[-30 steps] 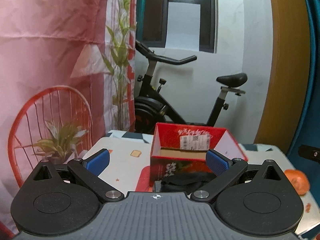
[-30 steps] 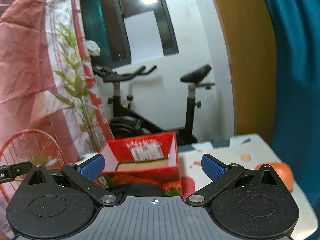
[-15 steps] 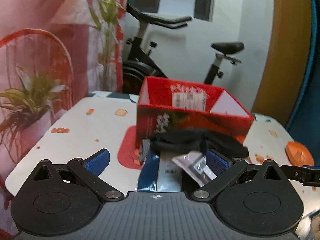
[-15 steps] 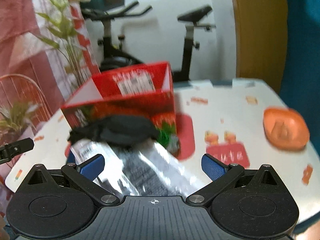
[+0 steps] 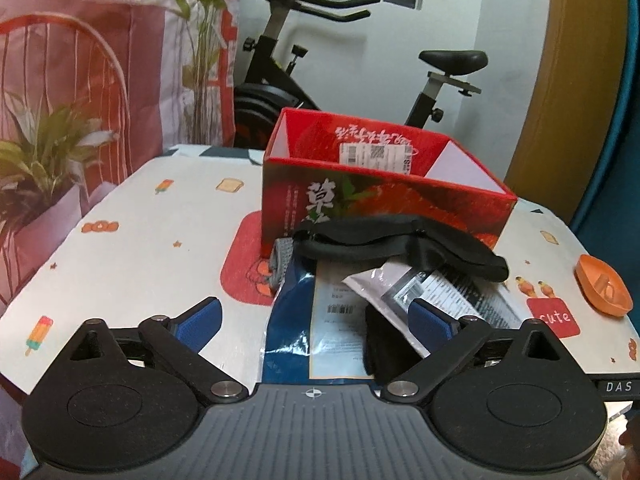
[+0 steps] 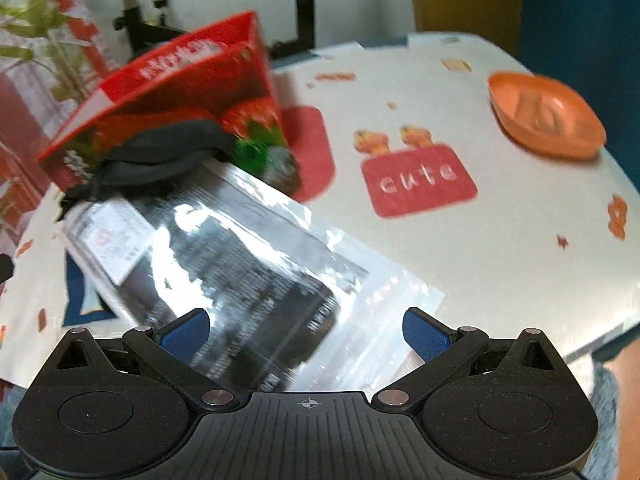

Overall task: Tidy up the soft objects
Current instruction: 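Move the left tool down toward the clear bag of black insoles, then close the left gripper on the clear insole bag and lift it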

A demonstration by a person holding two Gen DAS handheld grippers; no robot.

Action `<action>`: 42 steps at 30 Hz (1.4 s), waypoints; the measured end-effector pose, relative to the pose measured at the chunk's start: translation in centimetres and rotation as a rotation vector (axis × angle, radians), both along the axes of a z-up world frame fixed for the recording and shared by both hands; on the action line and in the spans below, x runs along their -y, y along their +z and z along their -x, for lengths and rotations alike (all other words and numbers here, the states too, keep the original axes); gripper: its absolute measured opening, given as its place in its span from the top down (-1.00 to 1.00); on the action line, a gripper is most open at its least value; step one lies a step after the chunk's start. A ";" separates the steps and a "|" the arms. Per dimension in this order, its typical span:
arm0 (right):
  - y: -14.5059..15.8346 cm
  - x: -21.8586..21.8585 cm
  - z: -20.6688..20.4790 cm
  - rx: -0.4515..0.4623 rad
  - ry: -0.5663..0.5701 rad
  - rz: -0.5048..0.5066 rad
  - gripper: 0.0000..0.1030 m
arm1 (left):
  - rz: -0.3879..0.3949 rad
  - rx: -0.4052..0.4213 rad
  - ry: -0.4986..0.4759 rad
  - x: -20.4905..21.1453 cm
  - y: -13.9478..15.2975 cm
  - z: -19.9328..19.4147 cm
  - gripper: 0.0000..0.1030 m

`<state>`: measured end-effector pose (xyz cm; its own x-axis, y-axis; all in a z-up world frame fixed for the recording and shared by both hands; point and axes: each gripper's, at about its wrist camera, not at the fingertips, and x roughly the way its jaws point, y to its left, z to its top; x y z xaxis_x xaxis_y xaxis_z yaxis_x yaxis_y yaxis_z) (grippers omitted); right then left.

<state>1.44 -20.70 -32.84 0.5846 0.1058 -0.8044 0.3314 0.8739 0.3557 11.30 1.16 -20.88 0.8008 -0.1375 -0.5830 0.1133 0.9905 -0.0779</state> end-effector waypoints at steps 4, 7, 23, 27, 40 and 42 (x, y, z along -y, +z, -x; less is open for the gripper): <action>-1.2 0.6 -0.3 -0.041 -0.025 -0.077 -0.99 | 0.009 -0.031 0.011 -0.3 -0.7 -0.5 -0.89; -2.0 0.7 -0.8 -0.074 -0.036 -0.080 -0.99 | 0.014 -0.049 0.009 -0.3 -1.0 -0.8 -0.88; -2.6 -1.3 -3.0 0.009 0.090 -0.018 -1.00 | 0.034 -0.106 -0.020 -0.4 -2.4 -2.0 -0.39; -2.8 -1.5 -3.6 0.043 0.131 -0.013 -1.00 | 0.051 -0.105 -0.028 -0.5 -2.3 -2.7 -0.24; -3.1 -1.3 -7.6 0.126 0.314 0.011 -0.99 | 0.064 -0.080 -0.058 -0.5 -1.8 -6.2 -0.13; -3.1 -1.3 -8.2 0.134 0.331 0.006 -1.00 | 0.044 -0.074 -0.077 0.0 -1.7 -6.7 -0.14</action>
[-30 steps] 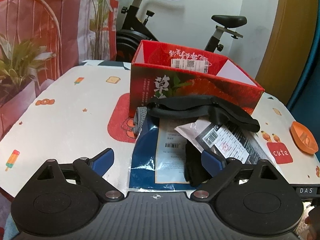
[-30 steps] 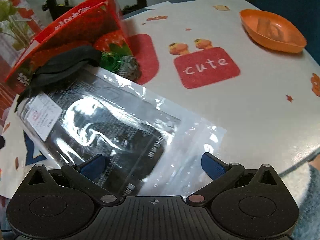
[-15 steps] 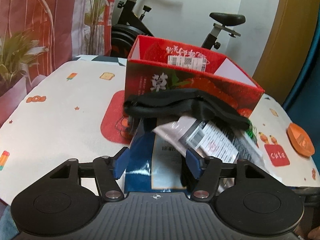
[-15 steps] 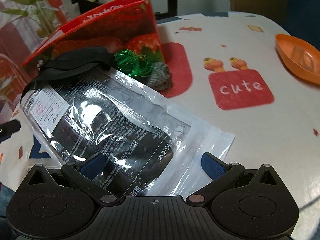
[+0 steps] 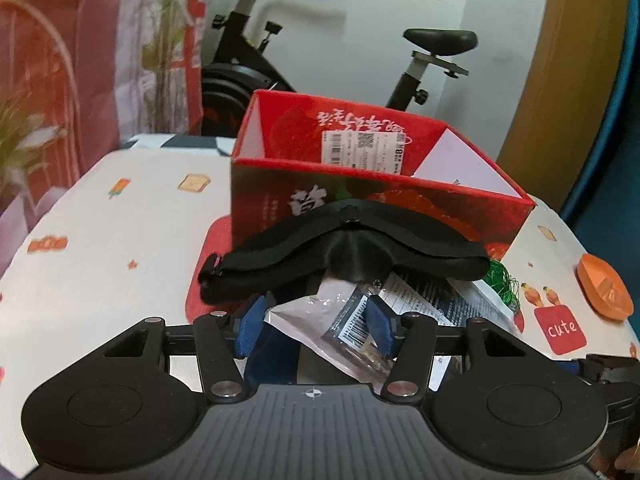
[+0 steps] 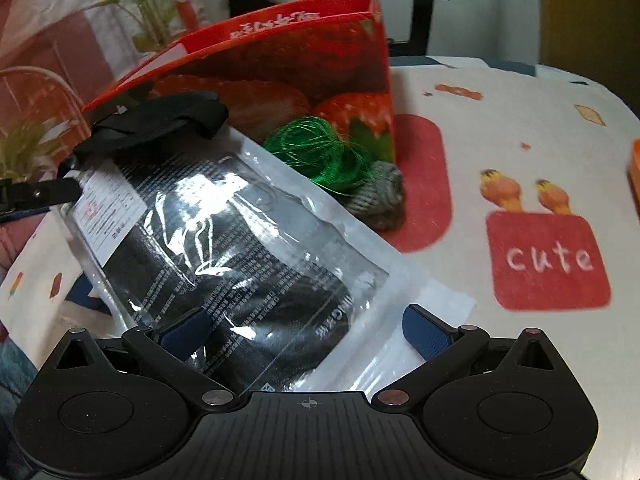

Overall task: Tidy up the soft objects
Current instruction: 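Close the left gripper on the clear insole bag and lift it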

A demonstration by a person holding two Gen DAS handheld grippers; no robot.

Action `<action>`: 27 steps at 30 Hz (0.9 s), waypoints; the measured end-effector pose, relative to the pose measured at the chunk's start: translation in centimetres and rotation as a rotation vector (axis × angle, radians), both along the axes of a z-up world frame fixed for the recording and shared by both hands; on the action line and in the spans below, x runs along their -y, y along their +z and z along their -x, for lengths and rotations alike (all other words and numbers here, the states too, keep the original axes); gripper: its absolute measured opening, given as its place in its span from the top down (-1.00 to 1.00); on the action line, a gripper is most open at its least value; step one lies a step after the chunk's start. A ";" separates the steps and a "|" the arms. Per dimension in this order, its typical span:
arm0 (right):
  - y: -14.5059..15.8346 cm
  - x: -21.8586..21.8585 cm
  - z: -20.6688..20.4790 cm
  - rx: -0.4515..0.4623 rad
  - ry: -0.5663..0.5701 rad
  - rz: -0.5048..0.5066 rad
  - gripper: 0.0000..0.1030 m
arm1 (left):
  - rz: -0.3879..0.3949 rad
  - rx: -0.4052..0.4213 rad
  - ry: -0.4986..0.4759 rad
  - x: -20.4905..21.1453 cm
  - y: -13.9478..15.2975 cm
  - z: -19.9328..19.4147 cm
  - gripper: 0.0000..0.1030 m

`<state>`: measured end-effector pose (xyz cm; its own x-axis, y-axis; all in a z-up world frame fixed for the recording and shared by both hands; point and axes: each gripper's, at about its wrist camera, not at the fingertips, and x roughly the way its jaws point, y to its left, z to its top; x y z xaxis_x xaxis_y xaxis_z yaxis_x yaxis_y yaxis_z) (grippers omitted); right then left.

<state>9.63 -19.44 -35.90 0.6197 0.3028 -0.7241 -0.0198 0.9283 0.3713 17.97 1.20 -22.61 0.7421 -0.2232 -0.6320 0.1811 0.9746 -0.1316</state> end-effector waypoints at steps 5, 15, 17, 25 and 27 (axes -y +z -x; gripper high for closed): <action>-0.1 0.0 -0.8 0.006 0.014 -0.008 -0.99 | -0.026 0.017 -0.026 0.4 0.1 -1.1 -0.14; -0.2 -0.3 -0.2 0.016 0.012 -0.014 -0.99 | -0.047 0.020 -0.154 1.9 0.1 -2.7 -0.14; -0.2 -0.3 -0.2 0.016 0.012 -0.013 -0.99 | -0.030 0.009 -0.171 2.3 -0.3 -3.0 -0.08; 0.2 -0.5 0.2 0.031 0.007 0.003 -0.99 | 0.022 -0.016 -0.150 1.3 -1.2 -2.5 0.18; 0.5 -0.5 0.5 0.037 -0.001 0.017 -0.99 | 0.028 -0.025 -0.130 1.0 -1.7 -2.4 0.17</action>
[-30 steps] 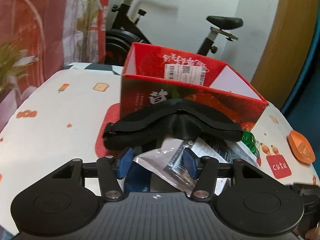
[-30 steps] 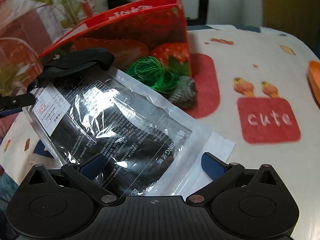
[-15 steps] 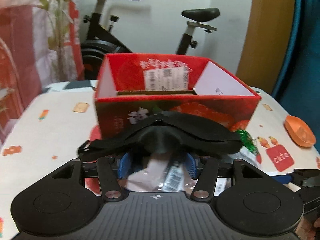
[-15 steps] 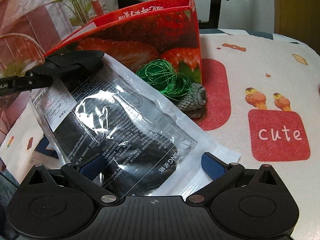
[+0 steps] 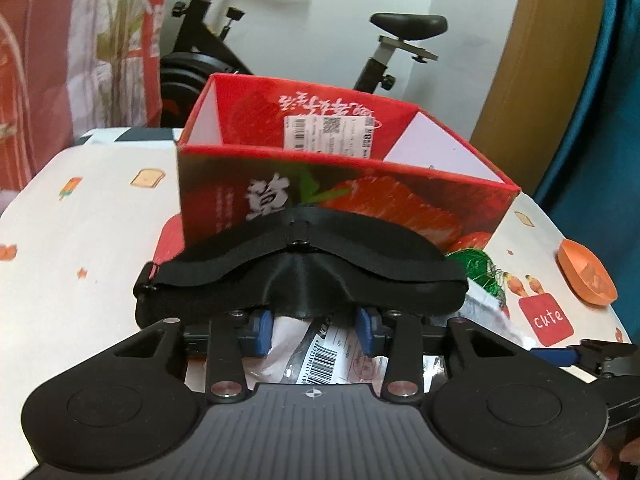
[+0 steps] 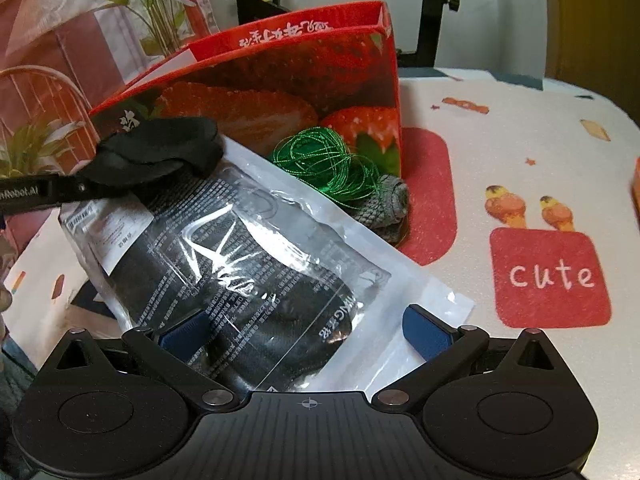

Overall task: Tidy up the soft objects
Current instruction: 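Close the left gripper on the clear insole bag and lift it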

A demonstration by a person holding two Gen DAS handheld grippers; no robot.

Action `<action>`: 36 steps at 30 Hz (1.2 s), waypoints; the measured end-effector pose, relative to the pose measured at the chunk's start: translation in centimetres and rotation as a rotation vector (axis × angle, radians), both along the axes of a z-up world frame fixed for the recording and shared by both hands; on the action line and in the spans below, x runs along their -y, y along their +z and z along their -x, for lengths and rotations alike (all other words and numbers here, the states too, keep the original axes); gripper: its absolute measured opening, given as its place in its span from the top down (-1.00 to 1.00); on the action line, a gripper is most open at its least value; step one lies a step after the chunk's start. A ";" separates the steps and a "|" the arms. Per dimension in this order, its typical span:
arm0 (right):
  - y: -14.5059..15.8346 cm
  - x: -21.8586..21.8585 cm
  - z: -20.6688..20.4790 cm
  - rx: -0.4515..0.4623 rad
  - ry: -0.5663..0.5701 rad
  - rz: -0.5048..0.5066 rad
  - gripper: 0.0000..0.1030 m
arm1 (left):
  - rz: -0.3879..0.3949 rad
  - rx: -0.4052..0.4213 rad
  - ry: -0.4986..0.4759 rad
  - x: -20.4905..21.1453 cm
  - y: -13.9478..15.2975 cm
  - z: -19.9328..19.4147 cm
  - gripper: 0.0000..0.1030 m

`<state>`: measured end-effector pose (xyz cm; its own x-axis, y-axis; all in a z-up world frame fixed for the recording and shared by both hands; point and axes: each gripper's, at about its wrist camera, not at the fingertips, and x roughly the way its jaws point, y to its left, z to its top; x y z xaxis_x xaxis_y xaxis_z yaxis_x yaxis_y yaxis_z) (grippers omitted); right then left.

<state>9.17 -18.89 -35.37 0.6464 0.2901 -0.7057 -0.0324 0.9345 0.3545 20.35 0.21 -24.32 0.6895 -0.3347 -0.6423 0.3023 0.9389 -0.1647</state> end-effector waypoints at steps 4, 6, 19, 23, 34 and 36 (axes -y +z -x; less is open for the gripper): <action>0.6 0.5 1.2 -0.015 -0.040 0.016 -0.99 | 0.003 0.001 0.035 -0.1 -0.7 0.5 0.17; 0.6 1.0 2.1 -0.035 -0.068 0.013 -0.97 | 0.003 0.006 0.049 0.0 -0.8 0.9 0.17; -0.4 2.7 2.4 -0.045 -0.187 -0.171 -0.52 | 0.043 0.004 0.085 -0.7 -1.6 2.3 0.17; -0.5 2.7 1.8 -0.021 -0.189 -0.185 -0.50 | 0.048 0.001 0.090 -0.8 -1.7 2.6 0.17; 2.2 1.3 1.7 0.061 -0.127 -0.054 0.04 | 0.090 -0.025 0.053 -0.9 -1.9 3.4 0.17; 3.4 1.1 2.0 0.088 -0.113 0.002 0.09 | 0.103 -0.032 0.049 -0.9 -2.0 3.4 0.17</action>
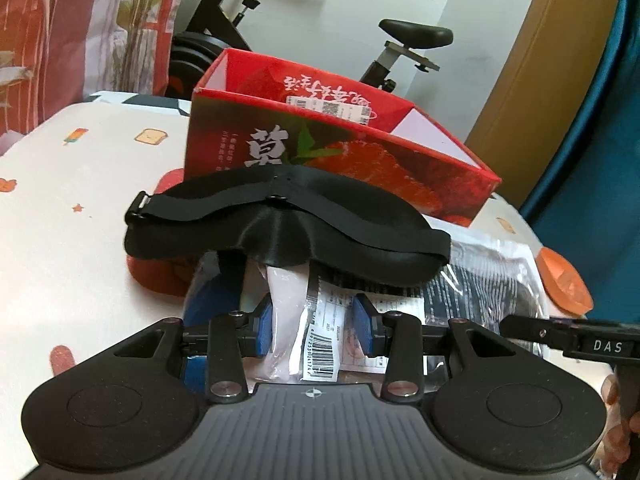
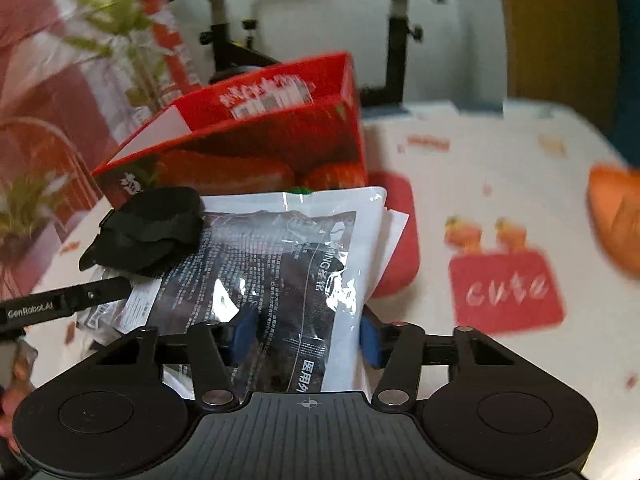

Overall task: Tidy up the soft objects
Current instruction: 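Close the left gripper on the clear insole bag and lift it, then carry the insole bag with the left gripper over the red box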

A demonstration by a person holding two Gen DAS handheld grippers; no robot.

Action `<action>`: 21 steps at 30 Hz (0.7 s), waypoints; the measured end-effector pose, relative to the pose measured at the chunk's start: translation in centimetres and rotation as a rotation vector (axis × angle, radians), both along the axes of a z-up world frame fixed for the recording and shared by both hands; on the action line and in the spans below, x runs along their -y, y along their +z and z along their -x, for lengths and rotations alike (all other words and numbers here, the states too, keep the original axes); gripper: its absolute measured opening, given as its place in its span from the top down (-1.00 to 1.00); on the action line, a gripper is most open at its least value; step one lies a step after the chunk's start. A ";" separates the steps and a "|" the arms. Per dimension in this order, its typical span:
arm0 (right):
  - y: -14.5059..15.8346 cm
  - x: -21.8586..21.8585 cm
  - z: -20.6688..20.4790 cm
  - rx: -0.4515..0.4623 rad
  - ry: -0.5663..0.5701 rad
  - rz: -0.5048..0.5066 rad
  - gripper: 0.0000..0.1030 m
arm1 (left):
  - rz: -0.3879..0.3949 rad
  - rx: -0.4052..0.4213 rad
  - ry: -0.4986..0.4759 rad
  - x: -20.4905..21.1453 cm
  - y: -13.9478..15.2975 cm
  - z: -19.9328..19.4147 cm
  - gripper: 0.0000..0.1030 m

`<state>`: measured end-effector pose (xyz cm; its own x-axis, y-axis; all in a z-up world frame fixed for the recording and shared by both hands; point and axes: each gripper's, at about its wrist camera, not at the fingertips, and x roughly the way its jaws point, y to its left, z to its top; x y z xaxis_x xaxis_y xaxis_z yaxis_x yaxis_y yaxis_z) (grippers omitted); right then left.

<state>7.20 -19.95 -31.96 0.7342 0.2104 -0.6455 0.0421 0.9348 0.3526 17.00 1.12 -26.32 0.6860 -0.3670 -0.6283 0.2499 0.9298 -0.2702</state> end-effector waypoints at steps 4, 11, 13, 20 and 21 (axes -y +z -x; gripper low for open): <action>2.1 0.3 0.6 0.060 -0.003 0.062 0.14 | 0.049 -0.004 -0.018 0.0 0.1 0.0 0.17; 5.3 1.1 0.6 0.105 -0.030 0.166 0.15 | 0.074 0.024 -0.087 1.7 0.8 0.0 0.17; 5.4 1.7 0.7 0.097 -0.051 0.172 0.15 | 0.075 0.009 -0.114 2.6 0.8 -0.4 0.17; 6.4 4.1 2.0 0.134 -0.129 0.163 0.15 | 0.089 0.046 -0.180 5.2 2.2 -1.7 0.17; 6.7 4.5 2.1 0.143 -0.139 0.167 0.14 | 0.089 0.062 -0.188 5.6 2.7 -1.9 0.17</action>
